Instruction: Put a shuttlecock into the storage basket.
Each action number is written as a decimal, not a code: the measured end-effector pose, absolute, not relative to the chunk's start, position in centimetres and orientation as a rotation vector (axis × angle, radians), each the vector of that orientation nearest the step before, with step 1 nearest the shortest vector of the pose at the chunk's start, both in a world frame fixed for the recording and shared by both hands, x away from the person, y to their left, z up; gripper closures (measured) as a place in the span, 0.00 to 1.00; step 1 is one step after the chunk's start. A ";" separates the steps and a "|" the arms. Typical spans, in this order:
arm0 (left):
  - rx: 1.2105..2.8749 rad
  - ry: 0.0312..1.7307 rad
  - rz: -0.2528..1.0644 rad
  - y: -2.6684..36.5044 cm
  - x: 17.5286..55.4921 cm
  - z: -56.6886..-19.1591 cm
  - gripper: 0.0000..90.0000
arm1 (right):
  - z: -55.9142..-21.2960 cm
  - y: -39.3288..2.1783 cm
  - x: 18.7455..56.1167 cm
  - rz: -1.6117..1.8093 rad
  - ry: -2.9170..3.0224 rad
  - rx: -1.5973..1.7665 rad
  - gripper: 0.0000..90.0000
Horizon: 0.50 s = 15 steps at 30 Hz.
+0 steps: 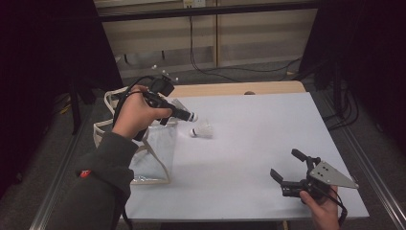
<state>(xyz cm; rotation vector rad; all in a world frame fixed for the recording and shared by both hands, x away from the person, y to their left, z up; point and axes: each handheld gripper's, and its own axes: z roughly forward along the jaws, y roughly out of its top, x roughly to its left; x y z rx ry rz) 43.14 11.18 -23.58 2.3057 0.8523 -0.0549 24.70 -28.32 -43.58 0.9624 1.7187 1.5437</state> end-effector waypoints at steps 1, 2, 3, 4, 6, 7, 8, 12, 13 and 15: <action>2.306 0.851 -0.055 11.2 43.1 -23.5 0.95 | -43.6 -28.3 24.7 1.544 1.718 0.963 0.02; 2.310 0.847 -0.057 11.3 43.2 -23.5 0.95 | -43.6 -28.3 24.7 1.544 1.718 0.963 0.02; 2.313 0.844 -0.056 11.4 43.2 -23.4 0.95 | -43.6 -28.3 24.7 1.544 1.719 0.963 0.02; 2.308 0.846 -0.055 11.5 43.2 -23.4 0.95 | -43.6 -28.3 24.7 1.545 1.717 0.964 0.02; 2.297 0.859 -0.053 11.6 43.1 -23.3 0.95 | -43.6 -28.3 24.7 1.544 1.718 0.962 0.02; 2.309 0.850 -0.055 11.7 43.2 -23.3 0.95 | -43.6 -28.3 24.7 1.545 1.717 0.962 0.02; 2.308 0.849 -0.058 11.7 43.2 -23.3 0.95 | -43.6 -28.3 24.7 1.545 1.717 0.963 0.02; 2.300 0.864 -0.046 11.8 43.1 -23.2 0.95 | -43.6 -28.3 24.7 1.544 1.718 0.960 0.02; 2.303 0.861 -0.047 11.9 43.1 -23.1 0.95 | -43.6 -28.3 24.7 1.545 1.717 0.960 0.02; 2.311 0.854 -0.051 12.1 43.2 -23.0 0.95 | -43.6 -28.3 24.7 1.545 1.716 0.961 0.02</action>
